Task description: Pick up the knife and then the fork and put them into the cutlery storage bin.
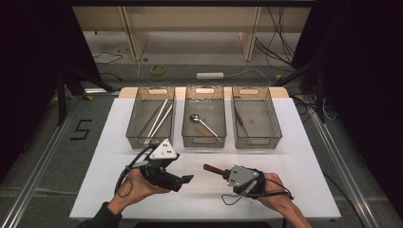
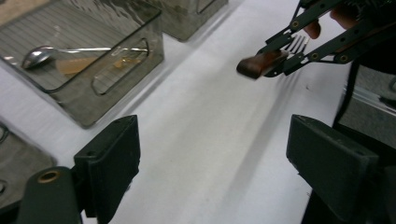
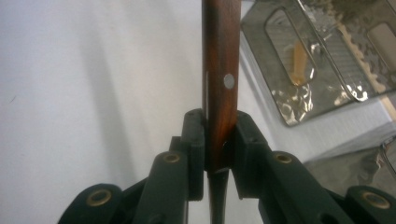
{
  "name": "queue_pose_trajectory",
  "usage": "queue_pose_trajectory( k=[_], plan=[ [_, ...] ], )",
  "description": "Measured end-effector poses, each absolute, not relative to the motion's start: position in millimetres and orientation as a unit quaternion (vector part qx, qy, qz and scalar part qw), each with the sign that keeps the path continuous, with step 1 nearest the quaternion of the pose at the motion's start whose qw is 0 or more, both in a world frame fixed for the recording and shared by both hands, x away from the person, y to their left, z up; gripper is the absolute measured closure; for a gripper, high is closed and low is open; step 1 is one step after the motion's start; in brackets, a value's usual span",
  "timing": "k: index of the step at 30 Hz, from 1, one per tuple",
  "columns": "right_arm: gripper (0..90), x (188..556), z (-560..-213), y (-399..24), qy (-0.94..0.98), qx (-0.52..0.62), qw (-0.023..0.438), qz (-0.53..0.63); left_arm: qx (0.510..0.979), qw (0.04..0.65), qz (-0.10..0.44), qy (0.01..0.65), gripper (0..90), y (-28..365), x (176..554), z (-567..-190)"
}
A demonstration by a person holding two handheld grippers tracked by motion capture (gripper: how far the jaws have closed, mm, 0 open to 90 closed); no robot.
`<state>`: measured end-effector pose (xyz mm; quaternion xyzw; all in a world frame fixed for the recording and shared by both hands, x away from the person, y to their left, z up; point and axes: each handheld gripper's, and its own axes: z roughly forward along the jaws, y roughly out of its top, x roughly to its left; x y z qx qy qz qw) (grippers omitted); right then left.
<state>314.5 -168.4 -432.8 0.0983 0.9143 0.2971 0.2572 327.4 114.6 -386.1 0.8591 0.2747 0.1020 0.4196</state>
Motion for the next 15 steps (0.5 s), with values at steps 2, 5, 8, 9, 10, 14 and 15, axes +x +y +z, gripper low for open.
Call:
queue_pose_trajectory(
  k=[2,5,8,9,10,14,15],
  plan=[
    [77.7,317,-431,-172,0.913,0.11,0.255,0.301,0.851,0.431,0.106,0.281,17.0,119,326,-390],
    [77.7,322,-428,-176,0.91,0.126,0.25,0.307,0.839,0.448,0.108,0.289,17.1,125,323,-395],
    [77.6,326,-425,-181,0.904,0.153,0.236,0.321,0.832,0.457,0.113,0.294,17.0,129,320,-402],
    [77.7,328,-424,-183,0.902,0.161,0.234,0.324,0.831,0.458,0.112,0.295,17.0,131,319,-404],
    [77.6,329,-423,-185,0.9,0.167,0.233,0.328,0.829,0.459,0.114,0.299,17.0,132,319,-406],
    [77.6,335,-419,-192,0.894,0.191,0.222,0.34,0.821,0.466,0.125,0.306,17.0,140,318,-411],
    [77.6,337,-418,-193,0.891,0.198,0.219,0.344,0.817,0.47,0.13,0.307,17.0,142,317,-411]
  ],
)
